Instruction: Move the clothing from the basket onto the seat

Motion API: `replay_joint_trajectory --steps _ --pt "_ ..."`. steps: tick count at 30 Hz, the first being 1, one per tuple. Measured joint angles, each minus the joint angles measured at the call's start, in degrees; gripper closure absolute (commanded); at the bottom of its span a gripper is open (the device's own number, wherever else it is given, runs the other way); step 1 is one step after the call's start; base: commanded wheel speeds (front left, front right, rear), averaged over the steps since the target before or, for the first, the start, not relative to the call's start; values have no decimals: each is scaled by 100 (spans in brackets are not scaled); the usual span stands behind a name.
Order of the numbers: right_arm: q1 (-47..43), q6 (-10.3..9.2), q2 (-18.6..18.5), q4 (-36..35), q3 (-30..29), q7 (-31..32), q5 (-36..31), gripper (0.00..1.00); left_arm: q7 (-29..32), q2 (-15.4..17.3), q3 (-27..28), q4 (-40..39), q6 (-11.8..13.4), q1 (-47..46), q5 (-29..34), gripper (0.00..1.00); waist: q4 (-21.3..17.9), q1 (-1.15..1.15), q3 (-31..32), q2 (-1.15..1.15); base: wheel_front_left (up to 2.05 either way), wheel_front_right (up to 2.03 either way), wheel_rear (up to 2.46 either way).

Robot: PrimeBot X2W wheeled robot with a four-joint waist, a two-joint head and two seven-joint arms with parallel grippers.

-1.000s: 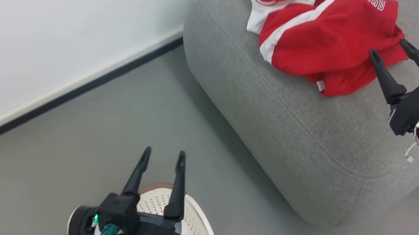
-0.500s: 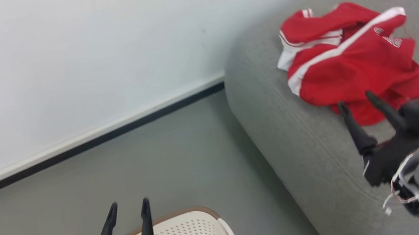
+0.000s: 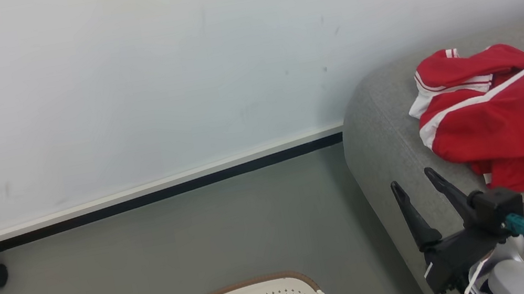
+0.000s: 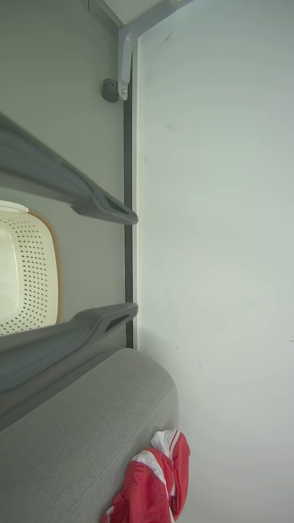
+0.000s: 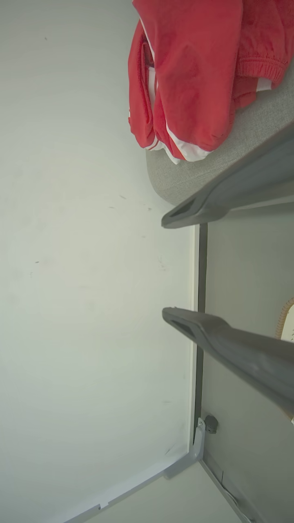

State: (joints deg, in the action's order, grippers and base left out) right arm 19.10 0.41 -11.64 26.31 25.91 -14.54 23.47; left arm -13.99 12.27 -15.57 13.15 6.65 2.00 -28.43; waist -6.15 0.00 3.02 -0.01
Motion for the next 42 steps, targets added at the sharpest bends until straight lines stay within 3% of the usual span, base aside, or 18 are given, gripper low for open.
replay_joint_trajectory --steps 8,13,28,42 --pt "-764 -356 -9 -647 -132 0 -93 0 -31 -11 216 -288 41 475 88 0 121 0 176 0 0 0 0" --pt "-1151 -452 -43 -917 -202 0 -103 0 -31 -78 332 -456 42 645 145 0 60 1 195 1 0 0 0" --pt "-1680 -595 -205 -1646 -547 0 -143 0 -32 -189 666 -762 47 894 412 0 -42 0 210 1 0 0 0" --pt "-1729 -630 -198 -1826 -648 0 -183 0 -32 -287 1066 -860 47 1015 532 0 29 0 145 1 0 0 0"
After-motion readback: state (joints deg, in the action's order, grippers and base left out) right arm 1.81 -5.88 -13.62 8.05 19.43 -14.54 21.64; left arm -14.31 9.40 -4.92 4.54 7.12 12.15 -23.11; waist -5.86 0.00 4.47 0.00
